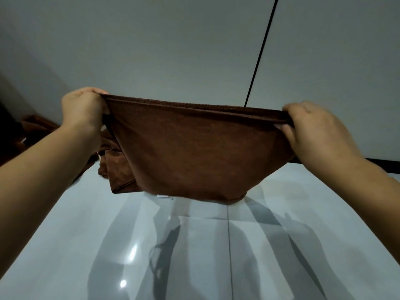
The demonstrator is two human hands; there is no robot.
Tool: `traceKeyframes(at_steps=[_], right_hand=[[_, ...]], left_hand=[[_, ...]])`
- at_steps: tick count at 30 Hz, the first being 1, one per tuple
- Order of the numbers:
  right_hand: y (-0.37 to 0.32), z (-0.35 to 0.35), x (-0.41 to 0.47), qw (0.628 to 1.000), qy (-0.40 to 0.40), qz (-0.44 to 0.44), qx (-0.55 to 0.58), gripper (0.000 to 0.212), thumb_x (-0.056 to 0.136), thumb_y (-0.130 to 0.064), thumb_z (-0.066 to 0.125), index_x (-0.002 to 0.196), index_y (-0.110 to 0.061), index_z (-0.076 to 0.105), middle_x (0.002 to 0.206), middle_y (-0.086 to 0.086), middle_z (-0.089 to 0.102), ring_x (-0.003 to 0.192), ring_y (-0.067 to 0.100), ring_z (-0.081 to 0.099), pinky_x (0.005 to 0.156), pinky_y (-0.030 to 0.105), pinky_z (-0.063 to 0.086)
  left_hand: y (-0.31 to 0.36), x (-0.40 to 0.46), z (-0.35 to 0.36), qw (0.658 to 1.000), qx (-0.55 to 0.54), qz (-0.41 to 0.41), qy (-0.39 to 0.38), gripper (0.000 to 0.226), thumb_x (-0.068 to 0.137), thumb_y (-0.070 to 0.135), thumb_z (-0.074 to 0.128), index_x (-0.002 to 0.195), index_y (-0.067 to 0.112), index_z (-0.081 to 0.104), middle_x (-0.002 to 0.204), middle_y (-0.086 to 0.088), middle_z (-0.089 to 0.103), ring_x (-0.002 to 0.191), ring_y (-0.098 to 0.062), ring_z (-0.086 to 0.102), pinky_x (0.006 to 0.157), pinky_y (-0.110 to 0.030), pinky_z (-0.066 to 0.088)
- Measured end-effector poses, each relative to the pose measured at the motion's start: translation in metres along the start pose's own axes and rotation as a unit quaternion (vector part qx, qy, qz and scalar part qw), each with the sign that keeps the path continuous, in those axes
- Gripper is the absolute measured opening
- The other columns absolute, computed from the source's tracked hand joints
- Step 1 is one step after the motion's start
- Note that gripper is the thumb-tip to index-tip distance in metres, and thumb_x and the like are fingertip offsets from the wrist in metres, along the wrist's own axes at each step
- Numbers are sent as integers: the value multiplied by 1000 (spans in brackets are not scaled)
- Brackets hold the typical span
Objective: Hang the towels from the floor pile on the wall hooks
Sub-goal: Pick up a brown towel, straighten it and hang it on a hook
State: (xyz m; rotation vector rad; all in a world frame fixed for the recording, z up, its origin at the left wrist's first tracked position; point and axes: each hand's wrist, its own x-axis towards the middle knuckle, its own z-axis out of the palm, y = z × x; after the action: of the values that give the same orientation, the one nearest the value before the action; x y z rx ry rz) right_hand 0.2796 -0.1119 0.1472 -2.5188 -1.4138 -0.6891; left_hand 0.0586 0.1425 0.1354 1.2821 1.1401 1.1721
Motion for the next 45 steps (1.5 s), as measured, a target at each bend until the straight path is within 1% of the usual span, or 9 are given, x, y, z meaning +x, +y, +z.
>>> traceKeyframes(at_steps=[9,16,21,27,32,35,39,42,45], right_hand=[[0,-2,2,999,1,14,-30,21,94,-16,50,98,3,59,84,11,42,89,36,47,67,33,28],[-2,4,-1,995,-73,65,-4,32,94,-35,50,105,-6,58,108,14,47,107,35,42,90,43,31],[4,6,-1,962,-117,135,207,19,90,-31,59,90,-12,56,79,6,60,73,23,58,69,35,49],[10,11,-4,941,-141,168,258,12,90,-21,62,86,-10,63,72,0,58,62,6,49,52,14,37],[0,8,4,783,-86,290,544,18,95,-18,53,104,-4,58,89,5,64,83,16,62,89,33,51],[-11,3,8,733,-74,302,605,21,99,-26,45,98,-12,61,100,3,66,92,15,64,86,33,52],[-30,-7,14,760,4,275,589,21,99,-32,44,86,-23,59,87,-5,64,82,10,63,71,31,53],[-40,-16,17,797,67,186,570,17,96,-28,52,81,-25,58,76,-9,59,71,3,57,69,25,50],[-49,-19,18,820,85,99,557,15,93,-25,57,78,-27,58,72,-13,57,71,1,56,69,23,48]], left_hand=[[2,-3,1,1000,-10,-3,-13,41,73,-14,26,61,16,52,31,11,42,43,-10,38,41,-15,31],[-2,-3,-3,1000,6,-14,0,42,72,-12,29,61,20,54,57,-3,48,50,-17,42,45,-18,32],[-2,0,-6,1000,2,-21,15,43,69,-12,28,58,19,55,40,5,47,46,-13,42,41,-15,31],[-8,4,-13,999,-6,-29,31,41,64,-13,27,58,16,55,36,8,45,47,-14,43,47,-21,36],[-19,9,-21,998,-13,-48,46,39,52,-9,29,49,15,60,52,-2,52,61,-24,47,62,-32,45],[-30,21,-27,994,12,-103,34,37,29,3,33,57,10,56,76,-13,49,79,-27,46,69,-46,42],[-40,16,-28,984,118,-137,-2,21,63,-9,34,65,10,43,72,-11,43,83,-27,44,72,-43,40],[-56,13,-27,971,156,-180,-35,26,60,-13,32,76,-2,49,82,-18,48,86,-33,49,75,-41,42],[-61,2,-21,953,213,-192,-99,28,80,-14,38,97,-2,56,87,-20,50,82,-32,49,64,-35,43]])
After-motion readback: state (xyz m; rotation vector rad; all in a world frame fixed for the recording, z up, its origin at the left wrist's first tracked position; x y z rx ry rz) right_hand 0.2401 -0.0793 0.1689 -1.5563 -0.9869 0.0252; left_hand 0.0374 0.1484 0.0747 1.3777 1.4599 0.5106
